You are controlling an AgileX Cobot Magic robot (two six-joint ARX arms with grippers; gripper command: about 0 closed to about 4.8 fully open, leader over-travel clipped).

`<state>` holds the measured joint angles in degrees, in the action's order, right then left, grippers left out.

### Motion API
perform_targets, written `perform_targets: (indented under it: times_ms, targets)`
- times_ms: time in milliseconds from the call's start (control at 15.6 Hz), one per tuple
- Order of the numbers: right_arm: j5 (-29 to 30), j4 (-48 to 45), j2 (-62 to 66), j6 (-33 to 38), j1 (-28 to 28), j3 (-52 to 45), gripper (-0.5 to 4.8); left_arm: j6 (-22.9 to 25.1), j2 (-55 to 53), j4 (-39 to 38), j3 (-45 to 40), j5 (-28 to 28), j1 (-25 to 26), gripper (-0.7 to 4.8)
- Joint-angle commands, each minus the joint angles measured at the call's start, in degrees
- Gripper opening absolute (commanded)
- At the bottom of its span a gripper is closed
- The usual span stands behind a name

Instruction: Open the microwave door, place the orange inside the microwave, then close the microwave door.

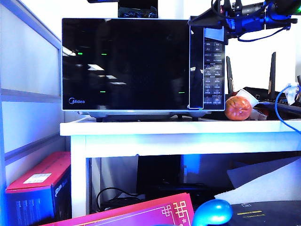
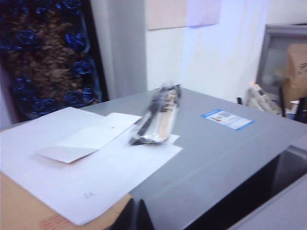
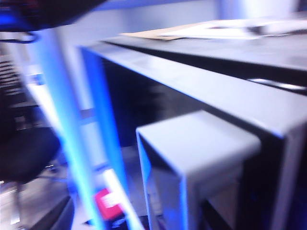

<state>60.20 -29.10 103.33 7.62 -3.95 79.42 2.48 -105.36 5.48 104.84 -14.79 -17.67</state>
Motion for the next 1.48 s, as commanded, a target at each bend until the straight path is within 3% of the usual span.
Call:
perform_targets:
  times_ms: [64, 193, 706, 1092, 1477]
  targets:
    - [2.34, -0.76, -0.44, 1.75, -0.09, 0.22, 3.33, -1.01, 0.90, 1.46, 0.70, -0.68, -0.04, -0.05]
    - [5.70, -1.20, -0.70, 4.48, -0.09, 0.22, 3.33, -1.03, 0.90, 1.42, 0.70, -0.68, -0.04, -0.05]
    - [9.20, 0.13, -3.08, 4.90, -0.33, 0.20, 3.34, -1.03, 0.90, 1.53, 0.70, -0.46, -0.04, -0.05]
    - [15.67, 0.98, -4.35, 10.03, -2.12, 0.17, 3.33, -1.05, 0.87, 2.54, 0.72, -0.48, -0.04, -0.05]
    - [18.36, 1.05, -6.38, 11.96, -2.86, 0.17, 3.33, -2.32, 0.81, 4.22, 0.72, -0.46, -0.04, -0.05]
